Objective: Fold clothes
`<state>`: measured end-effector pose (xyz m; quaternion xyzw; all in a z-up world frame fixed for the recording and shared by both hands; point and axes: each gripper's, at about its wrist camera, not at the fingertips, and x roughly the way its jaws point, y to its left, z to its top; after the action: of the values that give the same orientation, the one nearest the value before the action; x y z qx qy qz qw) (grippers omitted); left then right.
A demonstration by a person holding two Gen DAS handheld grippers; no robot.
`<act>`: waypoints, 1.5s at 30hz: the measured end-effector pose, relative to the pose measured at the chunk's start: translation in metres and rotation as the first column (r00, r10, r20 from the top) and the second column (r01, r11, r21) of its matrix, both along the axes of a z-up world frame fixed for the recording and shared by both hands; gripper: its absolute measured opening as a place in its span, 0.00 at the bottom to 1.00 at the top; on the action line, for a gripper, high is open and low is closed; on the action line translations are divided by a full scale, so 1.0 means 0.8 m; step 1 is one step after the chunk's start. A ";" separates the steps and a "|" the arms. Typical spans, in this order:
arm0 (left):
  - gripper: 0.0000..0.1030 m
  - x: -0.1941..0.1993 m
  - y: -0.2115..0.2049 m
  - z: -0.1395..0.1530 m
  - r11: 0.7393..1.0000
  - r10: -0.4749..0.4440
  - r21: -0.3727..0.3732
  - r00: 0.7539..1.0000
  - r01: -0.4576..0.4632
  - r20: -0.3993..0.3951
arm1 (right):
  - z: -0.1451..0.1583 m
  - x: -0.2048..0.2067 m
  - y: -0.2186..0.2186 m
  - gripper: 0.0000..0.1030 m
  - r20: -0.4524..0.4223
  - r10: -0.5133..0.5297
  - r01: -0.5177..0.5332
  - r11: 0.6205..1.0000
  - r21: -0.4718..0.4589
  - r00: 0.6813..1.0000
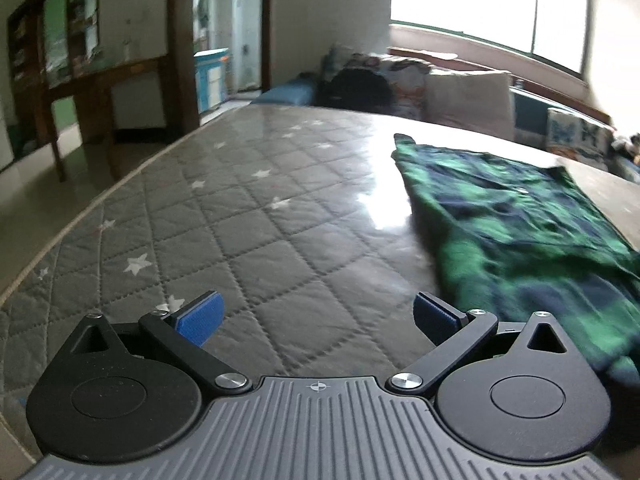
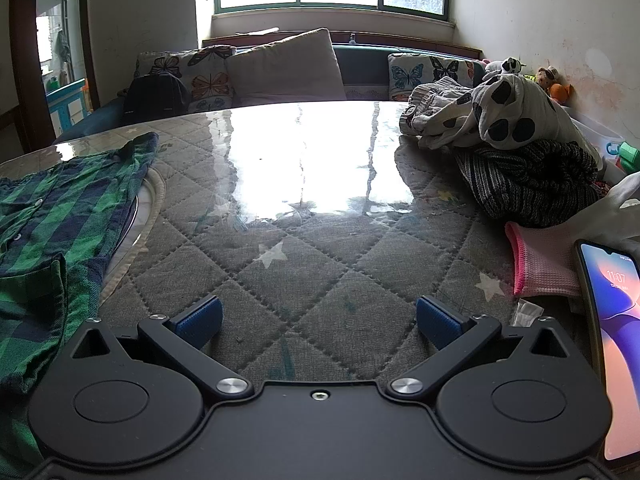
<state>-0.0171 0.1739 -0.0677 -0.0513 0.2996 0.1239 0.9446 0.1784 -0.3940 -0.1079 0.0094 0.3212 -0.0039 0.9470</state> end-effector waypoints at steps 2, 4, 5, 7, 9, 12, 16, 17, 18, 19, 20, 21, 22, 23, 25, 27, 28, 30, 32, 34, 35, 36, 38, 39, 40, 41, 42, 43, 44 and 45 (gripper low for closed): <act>0.99 -0.008 -0.010 0.005 0.999 -0.036 -0.003 0.999 0.036 0.002 | 0.000 -0.001 -0.004 1.00 0.000 0.000 0.000 1.000 0.000 1.000; 0.99 -0.015 -0.021 0.009 0.997 -0.083 -0.005 0.997 0.083 -0.001 | 0.000 -0.001 -0.004 1.00 0.000 0.000 0.000 1.000 -0.001 1.000; 0.99 -0.018 -0.026 0.011 0.995 -0.100 -0.004 0.995 0.100 -0.001 | 0.000 -0.001 -0.002 1.00 0.000 0.000 0.000 1.000 -0.001 1.000; 0.99 -0.023 -0.038 0.013 0.991 -0.135 0.014 0.991 0.135 -0.017 | 0.001 -0.001 -0.002 1.00 0.001 -0.001 0.001 1.000 -0.002 1.000; 0.99 -0.027 -0.046 0.014 0.988 -0.152 0.021 0.988 0.153 -0.027 | 0.001 0.000 -0.001 1.00 0.002 -0.001 0.001 1.000 -0.004 1.000; 0.99 -0.031 -0.055 0.015 0.985 -0.169 0.014 0.985 0.169 -0.040 | 0.001 0.000 0.000 1.00 0.003 -0.003 0.003 1.000 -0.006 1.000; 0.99 -0.032 -0.064 0.017 0.980 -0.199 0.008 0.978 0.200 -0.061 | 0.007 -0.008 0.001 1.00 0.032 0.000 0.001 1.000 -0.018 0.999; 0.99 -0.032 -0.065 0.017 0.978 -0.207 0.006 0.976 0.207 -0.064 | 0.011 -0.015 0.001 1.00 0.055 0.003 -0.001 1.000 -0.027 0.998; 0.99 -0.032 -0.066 0.017 0.977 -0.214 0.003 0.975 0.215 -0.067 | 0.013 -0.019 0.002 1.00 0.061 0.009 -0.007 0.999 -0.035 0.998; 0.99 -0.031 -0.068 0.017 0.975 -0.222 0.001 0.973 0.222 -0.070 | 0.019 -0.029 0.007 1.00 0.070 0.040 -0.036 0.997 -0.062 0.997; 0.99 -0.031 -0.070 0.016 0.973 -0.229 -0.001 0.971 0.230 -0.073 | 0.024 -0.039 0.011 1.00 0.077 0.071 -0.064 0.994 -0.089 0.995; 0.99 -0.030 -0.073 0.016 0.971 -0.237 -0.003 0.968 0.238 -0.077 | 0.028 -0.048 0.016 1.00 0.079 0.100 -0.090 0.990 -0.113 0.992; 0.99 -0.029 -0.076 0.014 0.969 -0.245 -0.004 0.966 0.246 -0.082 | 0.031 -0.057 0.020 1.00 0.080 0.128 -0.116 0.984 -0.136 0.989; 0.98 -0.029 -0.079 0.013 0.968 -0.250 -0.004 0.964 0.251 -0.086 | 0.034 -0.065 0.023 1.00 0.076 0.153 -0.140 0.978 -0.155 0.985; 0.92 -0.027 -0.082 0.011 0.966 -0.259 -0.002 0.961 0.260 -0.094 | 0.038 -0.081 0.028 1.00 0.066 0.199 -0.186 0.969 -0.164 0.978; 0.88 -0.025 -0.085 0.007 0.963 -0.270 -0.005 0.957 0.271 -0.106 | 0.042 -0.090 0.030 1.00 0.051 0.229 -0.218 0.963 -0.159 0.972; 0.87 -0.023 -0.086 0.006 0.961 -0.275 -0.011 0.955 0.276 -0.113 | 0.043 -0.097 0.033 1.00 0.046 0.244 -0.234 0.959 -0.162 0.969; 0.86 -0.022 -0.086 0.004 0.961 -0.276 -0.011 0.954 0.276 -0.122 | 0.046 -0.112 0.039 1.00 0.036 0.276 -0.267 0.949 -0.169 0.960; 0.85 -0.022 -0.087 0.004 0.959 -0.283 -0.015 0.951 0.283 -0.125 | 0.046 -0.125 0.047 0.94 0.028 0.303 -0.293 0.939 -0.181 0.953; 0.84 -0.020 -0.088 0.004 0.958 -0.285 -0.017 0.950 0.286 -0.129 | 0.045 -0.137 0.055 0.92 0.005 0.342 -0.337 0.927 -0.166 0.940; 0.83 -0.019 -0.088 0.003 0.959 -0.284 -0.016 0.950 0.284 -0.129 | 0.044 -0.141 0.058 0.91 0.000 0.352 -0.348 0.924 -0.162 0.936; 0.82 -0.018 -0.088 0.003 0.959 -0.282 -0.017 0.951 0.283 -0.129 | 0.042 -0.145 0.062 0.91 -0.004 0.362 -0.358 0.920 -0.157 0.932; 0.75 -0.014 -0.087 0.001 0.958 -0.285 -0.030 0.949 0.284 -0.131 | 0.039 -0.148 0.065 0.79 -0.012 0.369 -0.367 0.918 -0.150 0.929; 0.72 -0.012 -0.085 -0.001 0.958 -0.287 -0.041 0.948 0.284 -0.134 | 0.037 -0.146 0.067 0.76 -0.020 0.372 -0.371 0.919 -0.134 0.928; 0.70 -0.010 -0.083 -0.003 0.957 -0.288 -0.052 0.947 0.284 -0.140 | 0.034 -0.144 0.068 0.73 -0.027 0.375 -0.376 0.919 -0.118 0.927; 0.68 -0.008 -0.082 -0.004 0.957 -0.289 -0.062 0.946 0.283 -0.143 | 0.032 -0.141 0.069 0.71 -0.032 0.376 -0.377 0.920 -0.107 0.926; 0.67 -0.007 -0.081 -0.005 0.957 -0.291 -0.069 0.946 0.283 -0.145 | 0.031 -0.140 0.069 0.70 -0.029 0.373 -0.374 0.922 -0.103 0.928; 0.64 -0.007 -0.080 -0.006 0.956 -0.291 -0.075 0.946 0.283 -0.146 | 0.030 -0.139 0.070 0.68 -0.029 0.374 -0.375 0.921 -0.102 0.927; 0.61 -0.006 -0.079 -0.008 0.956 -0.291 -0.078 0.945 0.282 -0.146 | 0.029 -0.138 0.070 0.63 -0.030 0.377 -0.378 0.921 -0.100 0.926; 0.59 -0.005 -0.077 -0.009 0.956 -0.291 -0.081 0.945 0.282 -0.147 | 0.028 -0.137 0.070 0.61 -0.033 0.376 -0.378 0.921 -0.093 0.926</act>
<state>-0.0210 0.1124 -0.0753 -0.0252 0.3808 -0.0198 0.9241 0.0690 -0.3380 -0.0857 -0.0990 0.3233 0.1624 0.9270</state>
